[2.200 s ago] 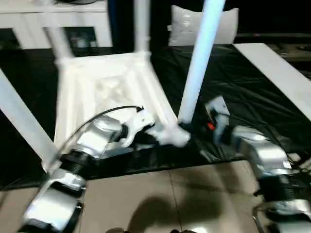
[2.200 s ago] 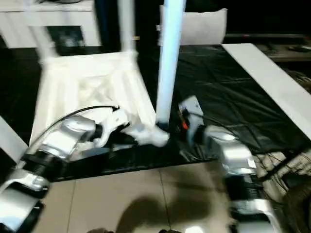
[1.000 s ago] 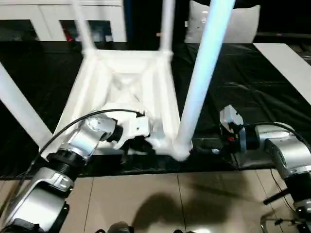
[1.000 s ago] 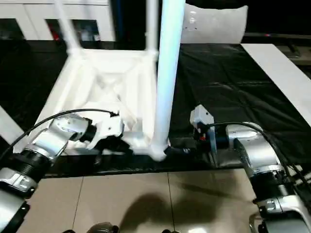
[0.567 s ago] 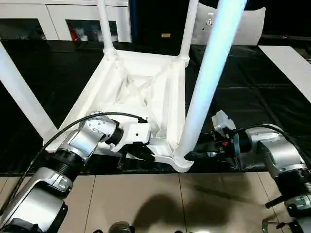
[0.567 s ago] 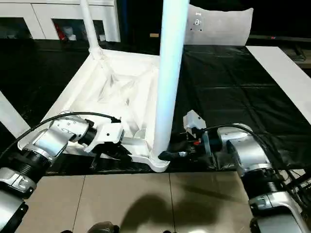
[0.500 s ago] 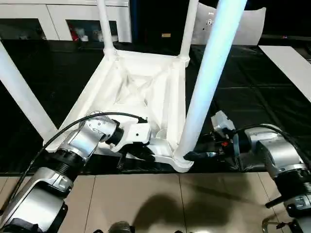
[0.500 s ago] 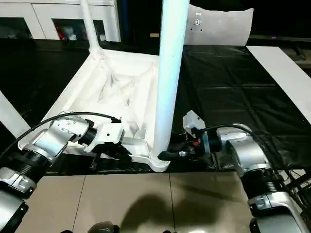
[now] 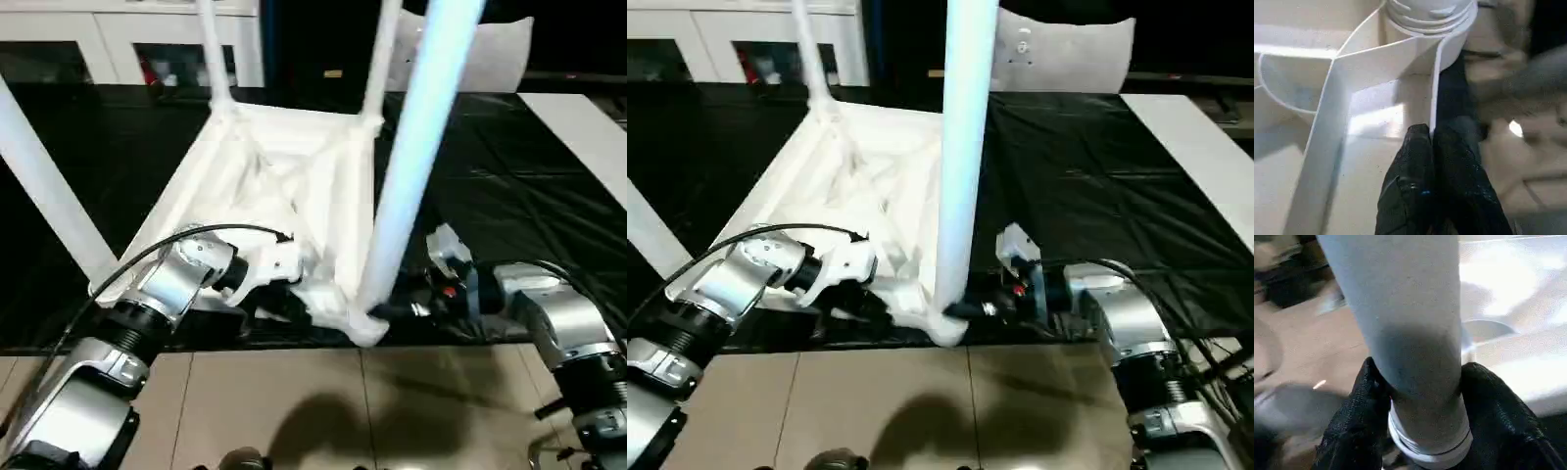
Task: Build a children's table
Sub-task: Rotate leg to tighten
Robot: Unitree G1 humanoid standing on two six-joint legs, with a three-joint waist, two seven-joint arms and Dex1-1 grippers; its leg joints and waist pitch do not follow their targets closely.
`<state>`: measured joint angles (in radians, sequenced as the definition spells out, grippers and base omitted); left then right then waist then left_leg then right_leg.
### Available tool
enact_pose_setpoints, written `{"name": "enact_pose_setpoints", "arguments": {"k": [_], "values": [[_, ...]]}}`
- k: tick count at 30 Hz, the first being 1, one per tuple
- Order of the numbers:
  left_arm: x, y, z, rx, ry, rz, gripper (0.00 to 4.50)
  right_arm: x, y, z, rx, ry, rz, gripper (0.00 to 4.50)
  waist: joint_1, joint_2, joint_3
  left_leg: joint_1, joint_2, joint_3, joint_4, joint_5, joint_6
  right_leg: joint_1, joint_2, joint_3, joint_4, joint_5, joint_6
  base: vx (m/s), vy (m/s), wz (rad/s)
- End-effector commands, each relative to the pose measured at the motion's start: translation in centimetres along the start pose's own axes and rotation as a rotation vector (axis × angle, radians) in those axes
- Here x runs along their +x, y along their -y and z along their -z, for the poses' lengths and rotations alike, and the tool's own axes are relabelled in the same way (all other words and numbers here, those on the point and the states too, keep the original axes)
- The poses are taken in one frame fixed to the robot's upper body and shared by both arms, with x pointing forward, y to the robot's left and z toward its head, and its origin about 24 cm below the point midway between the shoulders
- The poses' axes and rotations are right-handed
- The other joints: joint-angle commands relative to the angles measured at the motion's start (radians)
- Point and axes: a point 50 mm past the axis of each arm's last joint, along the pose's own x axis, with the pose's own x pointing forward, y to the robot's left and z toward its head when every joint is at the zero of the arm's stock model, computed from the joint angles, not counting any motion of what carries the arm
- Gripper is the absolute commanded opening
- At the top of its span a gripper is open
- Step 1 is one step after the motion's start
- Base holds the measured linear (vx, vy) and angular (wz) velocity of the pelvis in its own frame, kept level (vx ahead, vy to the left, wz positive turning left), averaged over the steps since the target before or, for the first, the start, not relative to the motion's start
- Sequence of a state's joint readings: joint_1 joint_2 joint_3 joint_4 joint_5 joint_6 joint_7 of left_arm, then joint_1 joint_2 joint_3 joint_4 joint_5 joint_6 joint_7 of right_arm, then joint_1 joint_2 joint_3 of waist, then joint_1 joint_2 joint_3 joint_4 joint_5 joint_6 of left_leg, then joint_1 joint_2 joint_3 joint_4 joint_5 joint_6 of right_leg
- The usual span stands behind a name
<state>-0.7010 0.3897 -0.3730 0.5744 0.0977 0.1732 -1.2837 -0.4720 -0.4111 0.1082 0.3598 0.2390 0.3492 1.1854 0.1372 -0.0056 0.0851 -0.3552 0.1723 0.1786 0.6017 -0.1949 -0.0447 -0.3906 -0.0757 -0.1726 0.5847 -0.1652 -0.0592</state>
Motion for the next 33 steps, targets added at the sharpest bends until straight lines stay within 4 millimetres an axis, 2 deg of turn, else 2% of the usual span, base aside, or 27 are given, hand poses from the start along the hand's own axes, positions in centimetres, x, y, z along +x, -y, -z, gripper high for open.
{"name": "enact_pose_setpoints", "arguments": {"k": [1,2,4,5,7,8,9,10,12,13,14,16,17,19,20,22,24,26,30,31,33], "values": [[1.7,0.1,-1.3,-0.04,0.057,-0.04,0.0,1.2,1.0,-0.3,0.043,-0.002,0.186,1.92,-0.012,-0.009,-0.061,0.008,0.066,-0.037,-0.069,-0.204,0.02,0.061,-0.12,0.063,-0.123,-0.564,-0.008,0.0,0.0,0.0],[1.9,-0.2,-1.6,-0.072,0.073,-0.082,0.0,1.6,1.3,-0.3,0.063,-0.007,0.261,1.92,-0.029,-0.004,-0.06,0.021,0.067,-0.038,-0.066,-0.25,0.009,0.06,-0.12,0.049,-0.142,-0.624,0.03,0.0,0.0,0.0],[2.4,-0.5,-2.3,-0.146,0.111,-0.167,0.0,2.3,1.9,-0.2,0.089,-0.013,0.428,1.91,-0.05,-0.004,-0.064,0.018,0.075,-0.046,-0.069,-0.269,-0.001,0.066,-0.119,0.043,-0.144,-0.6,0.045,0.0,0.0,0.0],[2.7,-0.7,-2.7,-0.185,0.131,-0.214,0.0,2.7,2.1,-0.3,0.112,0.001,0.507,1.91,-0.063,-0.004,-0.066,0.012,0.079,-0.053,-0.071,-0.273,-0.005,0.07,-0.122,0.039,-0.14,-0.573,0.039,0.0,0.0,0.0],[3.4,-0.6,-3.5,-0.223,0.161,-0.259,0.0,3.4,2.1,-0.4,0.173,0.065,0.565,1.91,-0.076,-0.001,-0.067,0.013,0.082,-0.054,-0.074,-0.278,0.004,0.067,-0.127,0.042,-0.142,-0.535,0.025,0.0,0.0,0.0],[3.8,-0.4,-4.0,-0.226,0.178,-0.269,0.0,3.7,1.9,-0.5,0.192,0.096,0.556,2.25,-0.079,0.0,-0.066,0.015,0.081,-0.052,-0.073,-0.279,0.013,0.066,-0.129,0.043,-0.141,-0.512,0.014,0.0,0.0,0.0],[4.0,-0.2,-4.3,-0.226,0.187,-0.27,0.0,3.9,1.8,-0.6,0.195,0.116,0.549,2.25,-0.078,0.0,-0.068,0.015,0.08,-0.051,-0.073,-0.271,0.018,0.066,-0.13,0.045,-0.139,-0.494,0.007,0.0,0.0,0.0],[4.0,-0.2,-4.3,-0.226,0.187,-0.269,0.0,4.0,1.8,-0.7,0.195,0.117,0.549,2.45,-0.076,0.001,-0.069,0.013,0.08,-0.048,-0.073,-0.246,0.028,0.064,-0.129,0.051,-0.133,-0.45,-0.011,0.0,0.0,0.0],[4.1,-0.2,-4.4,-0.207,0.184,-0.274,0.0,3.9,1.6,-0.8,0.16,0.129,0.531,2.65,-0.073,0.002,-0.074,0.005,0.083,-0.046,-0.075,-0.179,0.048,0.066,-0.125,0.063,-0.109,-0.335,-0.05,0.0,0.0,0.0],[4.0,-0.3,-4.3,-0.198,0.179,-0.277,0.0,3.9,1.6,-0.9,0.147,0.13,0.523,2.65,-0.072,0.001,-0.076,0.005,0.084,-0.045,-0.074,-0.164,0.053,0.066,-0.125,0.066,-0.105,-0.309,-0.061,0.0,0.0,0.0],[3.6,-0.5,-4.0,-0.174,0.157,-0.281,0.0,3.3,1.5,-0.9,0.114,0.137,0.497,2.86,-0.066,0.001,-0.078,0.007,0.08,-0.04,-0.07,-0.139,0.064,0.062,-0.124,0.07,-0.102,-0.28,-0.076,0.0,0.0,0.0],[3.3,-0.6,-3.7,-0.163,0.146,-0.284,0.0,3.0,1.5,-1.0,0.099,0.145,0.479,2.99,-0.058,-0.001,-0.081,-0.003,0.076,-0.037,-0.068,-0.095,0.086,0.071,-0.123,0.071,-0.089,-0.227,-0.095,0.0,0.0,0.0],[3.1,-0.7,-3.6,-0.161,0.137,-0.288,0.0,2.7,1.5,-1.1,0.092,0.15,0.467,3.07,-0.054,-0.001,-0.081,-0.004,0.079,-0.037,-0.068,-0.076,0.098,0.069,-0.121,0.072,-0.083,-0.196,-0.103,0.0,0.0,0.0],[2.7,-0.9,-3.2,-0.145,0.122,-0.283,0.0,1.9,1.5,-1.1,0.057,0.145,0.434,3.18,-0.046,0.005,-0.08,-0.001,0.082,-0.037,-0.068,-0.072,0.107,0.067,-0.12,0.072,-0.083,-0.181,-0.105,0.0,0.0,0.0],[2.5,-0.9,-3.0,-0.138,0.116,-0.276,0.0,1.5,1.5,-1.1,0.039,0.136,0.415,3.43,-0.041,0.003,-0.081,-0.002,0.082,-0.037,-0.067,-0.074,0.11,0.07,-0.12,0.071,-0.081,-0.178,-0.104,0.0,0.0,0.0],[2.2,-0.8,-2.7,-0.12,0.1,-0.259,0.0,0.5,1.7,-1.0,-0.006,0.112,0.386,3.5,-0.038,0.005,-0.082,-0.002,0.085,-0.038,-0.067,-0.071,0.114,0.068,-0.119,0.07,-0.078,-0.168,-0.109,0.0,0.0,0.0],[2.1,-0.7,-2.3,-0.1,0.086,-0.234,0.0,-0.3,1.6,-0.9,-0.049,0.088,0.344,3.61,-0.038,0.004,-0.082,-0.004,0.086,-0.038,-0.066,-0.074,0.115,0.067,-0.119,0.071,-0.077,-0.168,-0.112,0.0,0.0,0.0],[1.9,-0.5,-1.9,-0.071,0.068,-0.191,0.0,-1.3,1.5,-0.8,-0.089,0.052,0.287,3.9,-0.035,0.004,-0.079,-0.003,0.083,-0.037,-0.065,-0.096,0.115,0.066,-0.118,0.069,-0.083,-0.198,-0.109,0.0,0.0,0.0],[1.4,-0.1,-1.0,0.008,0.02,-0.083,0.0,-3.1,1.8,-0.8,-0.167,-0.033,0.206,4.19,-0.027,0.003,-0.075,0.002,0.083,-0.035,-0.068,-0.137,0.101,0.063,-0.117,0.068,-0.094,-0.275,-0.085,0.0,0.0,0.0],[1.3,0.0,-1.0,0.024,0.02,-0.065,0.0,-3.3,1.7,-0.8,-0.174,-0.044,0.189,4.32,-0.024,0.006,-0.075,0.003,0.082,-0.035,-0.067,-0.143,0.098,0.064,-0.117,0.068,-0.096,-0.287,-0.082,0.0,0.0,0.0],[1.2,0.2,-1.0,0.042,0.019,-0.031,0.0,-3.6,1.6,-0.9,-0.194,-0.068,0.14,4.39,-0.019,0.004,-0.077,0.003,0.083,-0.034,-0.067,-0.139,0.099,0.064,-0.117,0.069,-0.094,-0.282,-0.081,0.0,0.0,0.0]]}}
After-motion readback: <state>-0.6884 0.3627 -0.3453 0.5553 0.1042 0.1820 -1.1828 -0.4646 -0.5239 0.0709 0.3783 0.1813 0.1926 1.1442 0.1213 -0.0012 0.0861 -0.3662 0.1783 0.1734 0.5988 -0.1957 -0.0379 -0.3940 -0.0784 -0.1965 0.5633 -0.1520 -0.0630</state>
